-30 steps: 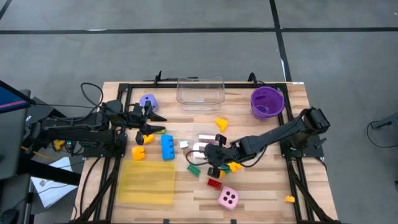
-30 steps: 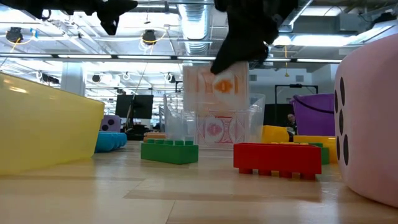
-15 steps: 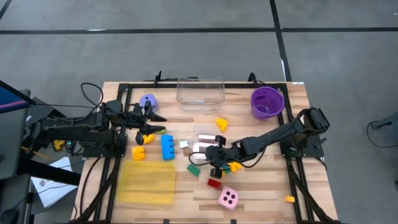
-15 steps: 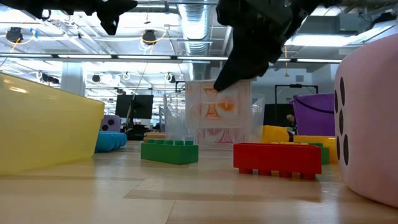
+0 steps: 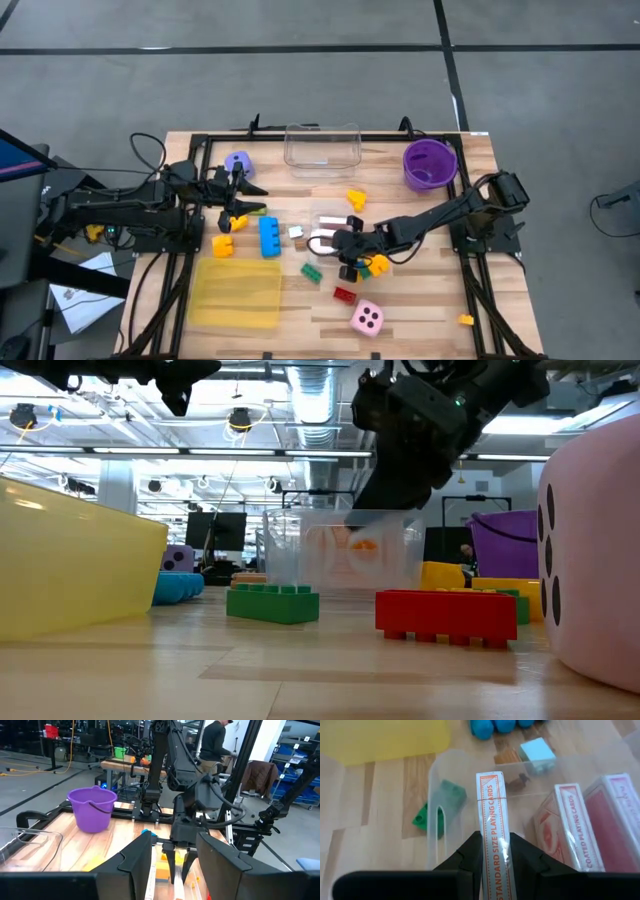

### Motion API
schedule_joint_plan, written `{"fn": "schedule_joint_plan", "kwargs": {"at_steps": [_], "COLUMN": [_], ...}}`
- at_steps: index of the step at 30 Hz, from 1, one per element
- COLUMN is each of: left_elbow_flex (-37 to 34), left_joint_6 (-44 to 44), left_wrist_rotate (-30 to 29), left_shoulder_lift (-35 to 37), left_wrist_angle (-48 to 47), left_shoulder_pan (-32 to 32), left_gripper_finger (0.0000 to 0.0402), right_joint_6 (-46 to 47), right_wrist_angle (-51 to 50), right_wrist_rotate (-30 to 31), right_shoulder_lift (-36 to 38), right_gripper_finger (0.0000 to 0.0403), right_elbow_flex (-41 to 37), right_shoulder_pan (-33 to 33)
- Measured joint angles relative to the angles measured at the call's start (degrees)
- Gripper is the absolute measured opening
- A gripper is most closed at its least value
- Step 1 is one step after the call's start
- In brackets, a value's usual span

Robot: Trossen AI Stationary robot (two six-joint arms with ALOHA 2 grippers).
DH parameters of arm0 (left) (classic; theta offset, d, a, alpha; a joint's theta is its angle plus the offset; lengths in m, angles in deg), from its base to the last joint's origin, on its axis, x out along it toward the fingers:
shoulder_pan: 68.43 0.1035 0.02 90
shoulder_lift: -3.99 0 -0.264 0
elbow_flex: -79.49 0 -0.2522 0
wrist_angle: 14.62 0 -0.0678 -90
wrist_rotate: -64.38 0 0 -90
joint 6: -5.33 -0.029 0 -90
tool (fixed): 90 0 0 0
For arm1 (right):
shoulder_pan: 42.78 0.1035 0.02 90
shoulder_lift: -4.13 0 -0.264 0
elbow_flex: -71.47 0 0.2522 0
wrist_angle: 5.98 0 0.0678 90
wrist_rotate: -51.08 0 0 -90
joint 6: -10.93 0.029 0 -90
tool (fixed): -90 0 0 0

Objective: Pick & Place Toys
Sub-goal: Put the orange playing card box into the bottom transparent bin

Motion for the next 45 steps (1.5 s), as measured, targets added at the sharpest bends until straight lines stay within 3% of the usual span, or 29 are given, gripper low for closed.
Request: {"fn": "schedule_joint_plan", "kwargs": {"at_steps": [23,33,45], "left_elbow_flex": [0.0,0.0,0.0], "left_joint_6": [-0.1,-0.2,-0.1], "left_wrist_rotate": [0.0,0.0,0.0], "left_shoulder_lift": [0.0,0.0,0.0], "left_wrist_angle": [0.0,-0.1,-0.2], "left_shoulder_pan": [0.0,0.0,0.0], "left_gripper_finger": [0.0149,0.0146,0.0145], "right_joint_6": [-1.4,-2.1,-2.5], "right_wrist_angle": [-1.9,-1.6,-0.1], "right_wrist_rotate": [-3.0,-2.8,-2.8], "right_shoulder_lift": [0.0,0.0,0.0], "right_gripper_finger": [0.0069,0.01,0.0102], "right_elbow_flex": [-0.7,-0.7,-0.7], "right_shoulder_pan": [-1.5,-1.7,-1.7]}}
